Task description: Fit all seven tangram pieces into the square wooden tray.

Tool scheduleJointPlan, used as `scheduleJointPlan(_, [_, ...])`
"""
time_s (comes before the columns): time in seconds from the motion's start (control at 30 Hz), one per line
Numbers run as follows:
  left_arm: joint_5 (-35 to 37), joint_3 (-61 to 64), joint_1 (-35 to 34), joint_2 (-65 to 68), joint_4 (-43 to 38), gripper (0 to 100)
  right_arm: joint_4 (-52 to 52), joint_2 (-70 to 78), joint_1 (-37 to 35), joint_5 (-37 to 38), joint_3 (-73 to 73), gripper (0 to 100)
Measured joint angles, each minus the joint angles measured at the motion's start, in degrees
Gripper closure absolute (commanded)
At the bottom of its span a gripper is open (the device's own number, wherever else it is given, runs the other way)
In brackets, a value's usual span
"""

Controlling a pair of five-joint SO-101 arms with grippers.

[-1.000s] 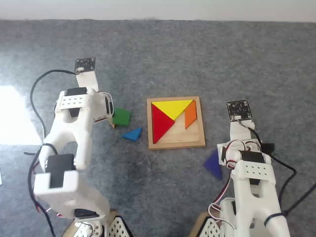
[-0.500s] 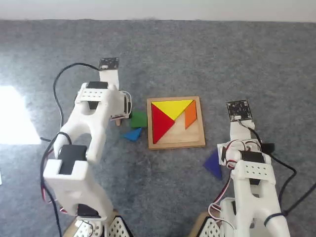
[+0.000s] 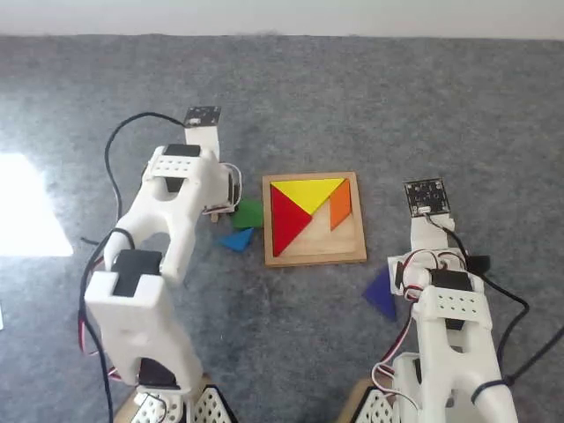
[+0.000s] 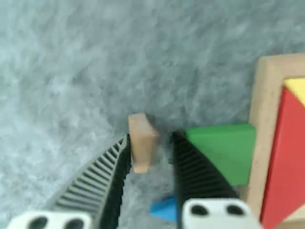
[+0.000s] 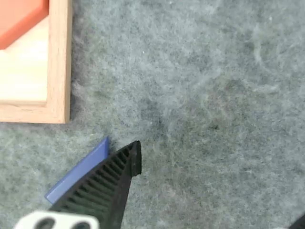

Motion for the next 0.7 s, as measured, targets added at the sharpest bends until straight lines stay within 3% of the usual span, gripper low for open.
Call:
scheduleJointPlan(0.37, [-4.13, -7.47, 2.20, -2.20, 6.68, 99, 0.00, 0.00, 0.00, 0.00, 0.00, 47.9])
scheduleJointPlan(0.53, [-3.96, -8.88, 12.75, -7.12, 10.81, 98, 0.00, 0.00, 0.00, 0.00, 0.00, 47.9])
scheduleJointPlan(0.7, [-1.05, -8.97, 22.77, -5.98, 8.70, 98, 0.00, 0.00, 0.00, 0.00, 0.00, 47.9])
